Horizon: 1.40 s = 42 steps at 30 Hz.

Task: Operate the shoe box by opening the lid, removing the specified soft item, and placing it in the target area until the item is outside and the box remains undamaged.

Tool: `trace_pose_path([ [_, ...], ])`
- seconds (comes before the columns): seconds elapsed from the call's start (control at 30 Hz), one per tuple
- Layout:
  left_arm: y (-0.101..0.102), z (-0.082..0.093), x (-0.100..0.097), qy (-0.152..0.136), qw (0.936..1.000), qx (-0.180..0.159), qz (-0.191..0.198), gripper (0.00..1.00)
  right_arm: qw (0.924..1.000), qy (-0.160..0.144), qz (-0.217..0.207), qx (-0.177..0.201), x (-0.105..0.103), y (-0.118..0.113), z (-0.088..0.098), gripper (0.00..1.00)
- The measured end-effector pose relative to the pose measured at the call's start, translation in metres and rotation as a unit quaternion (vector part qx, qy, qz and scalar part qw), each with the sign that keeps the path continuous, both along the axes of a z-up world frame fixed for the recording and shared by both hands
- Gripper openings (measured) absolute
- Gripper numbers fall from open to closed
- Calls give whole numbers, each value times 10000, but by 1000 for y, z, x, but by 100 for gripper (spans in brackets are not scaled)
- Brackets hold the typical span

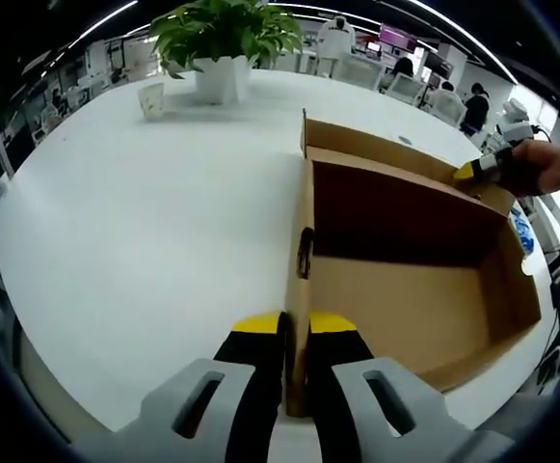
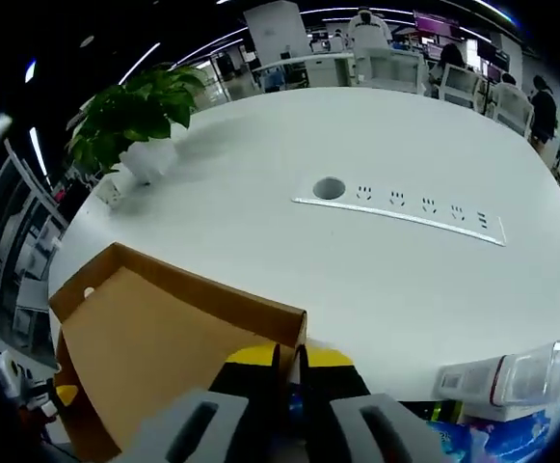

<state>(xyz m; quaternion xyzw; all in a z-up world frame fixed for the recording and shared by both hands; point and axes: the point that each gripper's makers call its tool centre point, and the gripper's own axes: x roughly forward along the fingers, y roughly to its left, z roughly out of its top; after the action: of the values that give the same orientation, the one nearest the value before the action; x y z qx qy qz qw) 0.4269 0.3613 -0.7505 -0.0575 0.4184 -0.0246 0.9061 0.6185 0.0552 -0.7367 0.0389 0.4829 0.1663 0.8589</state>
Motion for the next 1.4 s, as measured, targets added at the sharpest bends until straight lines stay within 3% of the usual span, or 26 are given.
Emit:
trace_pose_path([
  [0.27, 0, 0, 0, -26, 10000, 13, -30, 5, 9997, -137, -186, 82, 2, -3, 22, 1],
  [0.63, 0, 0, 0, -47, 10000, 57, -40, 5, 9973, -551, -281, 388, 6, -4, 69, 0],
  [0.83, 0, 1, 0, -53, 10000, 48, -13, 5, 9958, -759, -219, 472, -1, -2, 93, 0],
  [1.4, 1, 0, -2, -129, 9999, -45, 52, 6, 9918, -1145, 3, 573, -21, 5, 138, 0],
])
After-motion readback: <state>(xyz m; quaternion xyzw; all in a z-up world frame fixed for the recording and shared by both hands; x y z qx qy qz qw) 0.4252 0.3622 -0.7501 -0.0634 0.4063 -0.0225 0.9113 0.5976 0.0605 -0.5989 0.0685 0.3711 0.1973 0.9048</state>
